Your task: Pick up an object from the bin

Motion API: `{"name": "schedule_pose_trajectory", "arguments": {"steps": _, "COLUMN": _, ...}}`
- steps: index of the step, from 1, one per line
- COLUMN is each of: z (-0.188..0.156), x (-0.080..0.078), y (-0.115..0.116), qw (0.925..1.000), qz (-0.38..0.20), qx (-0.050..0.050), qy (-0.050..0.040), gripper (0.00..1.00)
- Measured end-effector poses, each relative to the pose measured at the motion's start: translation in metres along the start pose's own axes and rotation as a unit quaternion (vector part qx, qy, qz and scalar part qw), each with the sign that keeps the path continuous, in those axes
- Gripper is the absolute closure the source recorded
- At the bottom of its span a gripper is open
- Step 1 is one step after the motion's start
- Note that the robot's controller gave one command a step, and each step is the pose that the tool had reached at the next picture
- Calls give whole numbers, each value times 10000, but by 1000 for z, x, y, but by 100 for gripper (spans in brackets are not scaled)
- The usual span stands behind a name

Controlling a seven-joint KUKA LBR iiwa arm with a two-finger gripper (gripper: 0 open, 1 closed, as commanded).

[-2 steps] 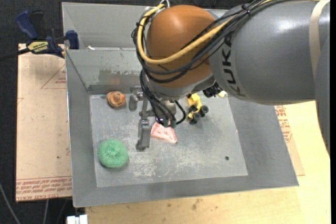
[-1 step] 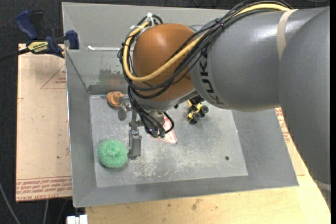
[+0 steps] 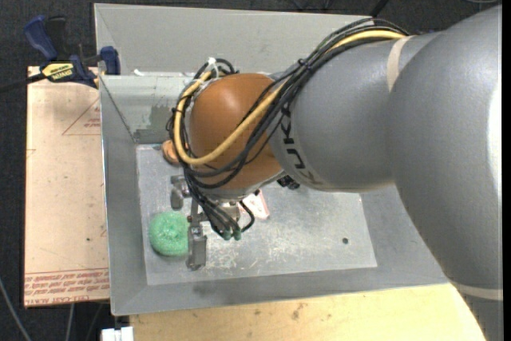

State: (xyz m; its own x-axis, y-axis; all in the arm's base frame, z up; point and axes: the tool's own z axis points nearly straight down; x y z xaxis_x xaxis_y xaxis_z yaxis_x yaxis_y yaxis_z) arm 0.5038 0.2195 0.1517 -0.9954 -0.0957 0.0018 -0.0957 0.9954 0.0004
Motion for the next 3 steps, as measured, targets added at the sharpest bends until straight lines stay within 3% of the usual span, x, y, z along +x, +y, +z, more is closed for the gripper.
{"name": "schedule_pose_trajectory", "arguments": {"steps": 1, "z": 31, "x": -25, "y": -5, "qw": 9998, "qz": -216, "qx": -9, "qy": -33, "gripper": 0}}
{"name": "schedule_pose_trajectory", "arguments": {"steps": 2, "z": 60, "x": -18, "y": -16, "qw": 9991, "qz": 429, "qx": -3, "qy": -9, "gripper": 0}}
{"name": "schedule_pose_trajectory", "arguments": {"steps": 3, "z": 71, "x": -17, "y": -14, "qw": 9930, "qz": 1179, "qx": -1, "qy": -1, "gripper": 0}}
